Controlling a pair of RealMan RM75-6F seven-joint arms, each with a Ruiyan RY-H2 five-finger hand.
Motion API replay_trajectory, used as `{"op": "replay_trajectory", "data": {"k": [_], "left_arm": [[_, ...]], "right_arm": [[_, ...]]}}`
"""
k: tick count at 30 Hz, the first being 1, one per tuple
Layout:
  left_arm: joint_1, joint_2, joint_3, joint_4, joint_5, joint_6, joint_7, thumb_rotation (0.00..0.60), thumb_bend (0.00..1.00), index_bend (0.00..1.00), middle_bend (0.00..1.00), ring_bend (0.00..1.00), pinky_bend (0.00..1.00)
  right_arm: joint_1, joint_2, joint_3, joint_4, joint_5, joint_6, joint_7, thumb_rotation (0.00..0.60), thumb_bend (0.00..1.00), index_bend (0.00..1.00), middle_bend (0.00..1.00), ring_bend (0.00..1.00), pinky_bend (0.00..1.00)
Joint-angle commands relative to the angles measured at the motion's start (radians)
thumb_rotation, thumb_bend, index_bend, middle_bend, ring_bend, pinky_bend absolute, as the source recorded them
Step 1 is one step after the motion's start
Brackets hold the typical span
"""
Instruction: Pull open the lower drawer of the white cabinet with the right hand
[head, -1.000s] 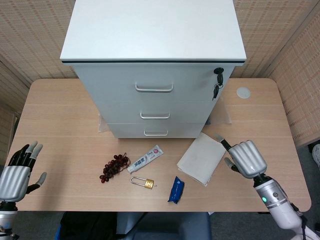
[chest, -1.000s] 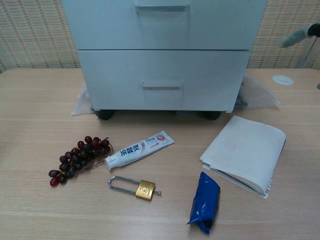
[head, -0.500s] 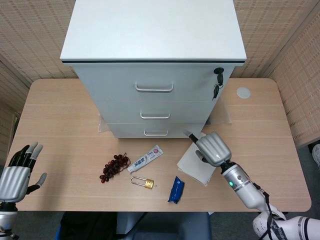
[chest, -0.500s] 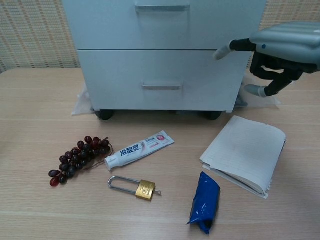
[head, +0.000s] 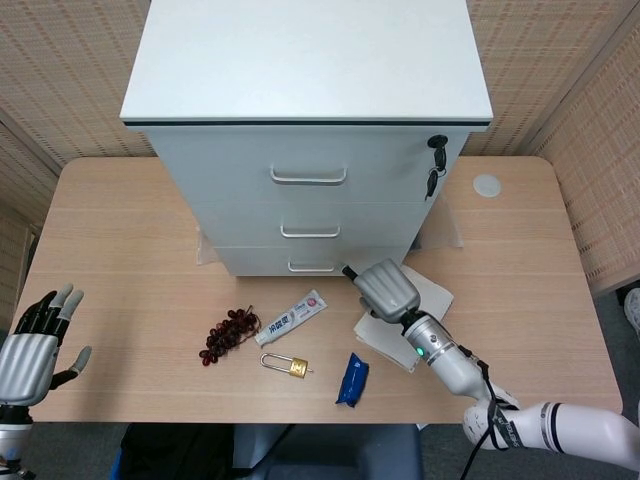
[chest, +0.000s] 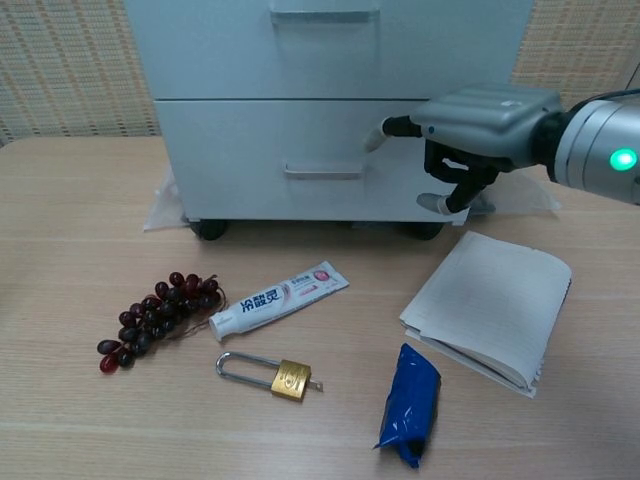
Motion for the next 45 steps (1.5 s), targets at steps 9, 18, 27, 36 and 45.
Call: {"op": "replay_trajectory", "data": {"k": [9,18,27,36,45], "left_arm": [[0.001,-0.003,-0.001,0.015,0.004,0.007,-0.017,0.600,0.33,0.06,0.01,0.06,0.14],[0.005,-0.001,0.002,0.020,0.000,0.008,-0.022,0.600,0.33,0.06,0.01,0.06,0.14],[0.005,-0.004,0.003,0.022,0.001,0.007,-0.020,0.600,0.33,0.06,0.01,0.06,0.14],[0.003,-0.008,0.003,0.021,-0.002,0.001,-0.015,0.600,0.33,0.06,0.01,0.06,0.14],[0.003,-0.011,0.002,0.024,-0.004,0.004,-0.010,0.600,0.33,0.06,0.01,0.06,0.14]], "right_arm": [[0.089,-0.062,-0.011,0.055,0.079,-0.021,-0.032,0.600,0.36,0.15,0.87,0.93,0.98],[0.140,-0.096,-0.029,0.104,0.120,-0.029,-0.040,0.600,0.36,0.15,0.87,0.93,0.98],[0.148,-0.074,-0.071,0.067,0.113,-0.007,-0.042,0.600,0.36,0.15,0.87,0.93,0.98],[0.131,-0.037,-0.116,-0.023,0.081,0.050,-0.062,0.600,0.36,0.15,0.86,0.93,0.98],[0.124,-0.025,-0.151,-0.077,0.072,0.081,-0.091,0.600,0.36,0.15,0.86,0.93,0.98]]}}
